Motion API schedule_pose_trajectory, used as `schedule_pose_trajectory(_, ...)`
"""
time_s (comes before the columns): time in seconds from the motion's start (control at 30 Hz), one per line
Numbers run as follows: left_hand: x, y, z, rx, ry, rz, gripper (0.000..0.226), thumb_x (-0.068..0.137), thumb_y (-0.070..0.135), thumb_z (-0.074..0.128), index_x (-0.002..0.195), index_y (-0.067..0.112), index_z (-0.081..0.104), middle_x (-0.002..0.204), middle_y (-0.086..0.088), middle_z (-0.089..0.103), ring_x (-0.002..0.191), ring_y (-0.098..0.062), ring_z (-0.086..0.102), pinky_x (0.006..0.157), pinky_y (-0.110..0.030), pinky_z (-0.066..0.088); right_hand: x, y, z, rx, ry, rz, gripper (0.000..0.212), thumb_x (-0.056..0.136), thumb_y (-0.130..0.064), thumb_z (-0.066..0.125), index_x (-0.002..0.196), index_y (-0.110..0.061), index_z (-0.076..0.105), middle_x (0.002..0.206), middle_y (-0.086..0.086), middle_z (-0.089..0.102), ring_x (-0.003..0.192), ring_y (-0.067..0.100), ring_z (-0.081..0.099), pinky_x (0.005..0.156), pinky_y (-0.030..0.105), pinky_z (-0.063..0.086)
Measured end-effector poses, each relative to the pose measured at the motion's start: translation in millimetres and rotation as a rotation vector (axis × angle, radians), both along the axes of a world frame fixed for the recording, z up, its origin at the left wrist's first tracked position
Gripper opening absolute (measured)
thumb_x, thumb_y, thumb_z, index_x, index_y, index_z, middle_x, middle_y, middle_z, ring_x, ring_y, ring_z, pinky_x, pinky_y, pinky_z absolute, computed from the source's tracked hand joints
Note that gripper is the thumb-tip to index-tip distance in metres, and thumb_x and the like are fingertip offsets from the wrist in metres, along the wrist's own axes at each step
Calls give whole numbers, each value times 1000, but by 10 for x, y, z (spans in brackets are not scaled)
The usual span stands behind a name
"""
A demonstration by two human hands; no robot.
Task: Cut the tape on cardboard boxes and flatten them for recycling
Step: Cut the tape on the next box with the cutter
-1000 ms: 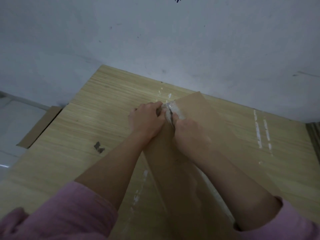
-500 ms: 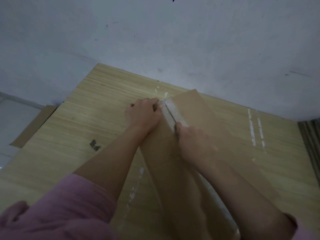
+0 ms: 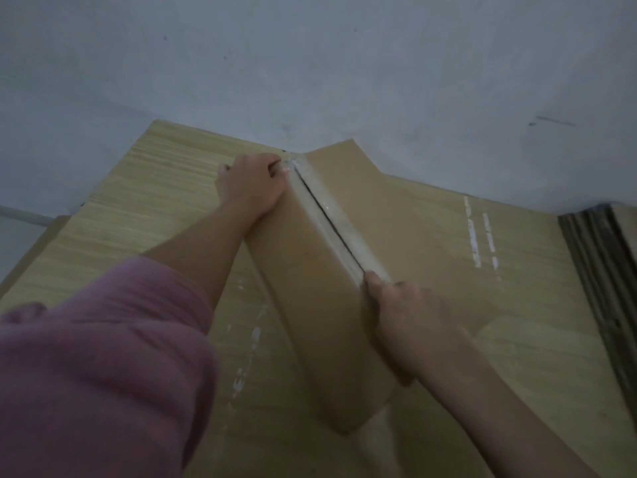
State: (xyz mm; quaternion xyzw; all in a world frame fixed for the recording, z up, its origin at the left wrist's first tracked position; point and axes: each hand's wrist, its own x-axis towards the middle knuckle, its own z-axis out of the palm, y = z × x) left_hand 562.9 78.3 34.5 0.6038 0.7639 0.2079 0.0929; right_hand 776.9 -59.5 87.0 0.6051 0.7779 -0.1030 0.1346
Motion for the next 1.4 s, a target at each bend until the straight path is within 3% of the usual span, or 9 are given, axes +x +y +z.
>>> schedule_pose_trajectory(0.27,18,51,-4,18,55,3,33,94,39,45,114,20,64,119,-14,61,114,-32,53,99,-41,32,360,-435,79,-45,-59,10,58,98,-14,27,150,-29,9,121,5,51,111,27,55,80,33,43)
schedule_pose_trajectory(0.4,-2,35,-1,202,13,-34,41,90,31,53,128,15,51,126,-6,57,119,-29,47,99,-43,31,443,-641,44,-46,-40,-33,66,96,-13,30,151,-32,-1,124,3,46,109,25,54,82,34,44)
schedule_pose_trajectory(0.5,251,-351,91,387,-17,-335,45,86,36,50,122,10,57,115,-8,62,110,-30,53,96,-38,35,474,-705,-44,-15,-9,-74,67,96,-13,31,151,-32,-3,129,2,44,108,26,55,82,34,44)
schedule_pose_trajectory(0.6,691,-1187,39,294,-138,-780,45,83,44,54,112,12,65,112,-9,63,108,-22,54,96,-33,38,501,-714,-85,11,33,-96,67,96,-13,34,151,-33,2,126,3,46,107,28,56,81,36,45)
schedule_pose_trajectory(0.67,947,-1693,-61,225,-60,-887,59,79,57,54,118,14,62,121,-6,59,115,-21,53,97,-34,38,517,-697,-92,17,47,-93,64,97,-19,36,151,-33,6,122,5,48,107,30,56,81,36,45)
schedule_pose_trajectory(0.73,1065,-1918,-157,175,29,-863,72,74,63,57,125,12,56,129,-4,55,121,-21,51,100,-39,38,509,-690,-91,37,39,-79,59,98,-20,35,151,-32,10,119,7,50,107,31,56,80,37,45)
schedule_pose_trajectory(1.07,1167,-1965,-67,118,-4,-626,71,74,71,47,116,16,59,122,3,57,114,-18,54,100,-37,40,599,-963,117,63,-26,-31,51,98,-11,26,148,-19,21,124,7,53,113,29,55,83,35,44)
schedule_pose_trajectory(1.27,1168,-1899,-55,41,125,-689,77,73,70,35,123,16,57,125,-3,54,113,-25,53,96,-41,36,646,-1110,-1,79,13,-88,58,97,-11,28,151,-24,11,117,7,54,107,29,57,69,32,32)
schedule_pose_trajectory(1.4,1224,-1869,-50,-33,254,-693,87,73,71,18,135,19,48,134,-6,45,121,-27,43,100,-43,28,700,-1107,-177,99,110,-173,66,95,-11,32,151,-32,5,118,6,51,102,32,57,72,35,41)
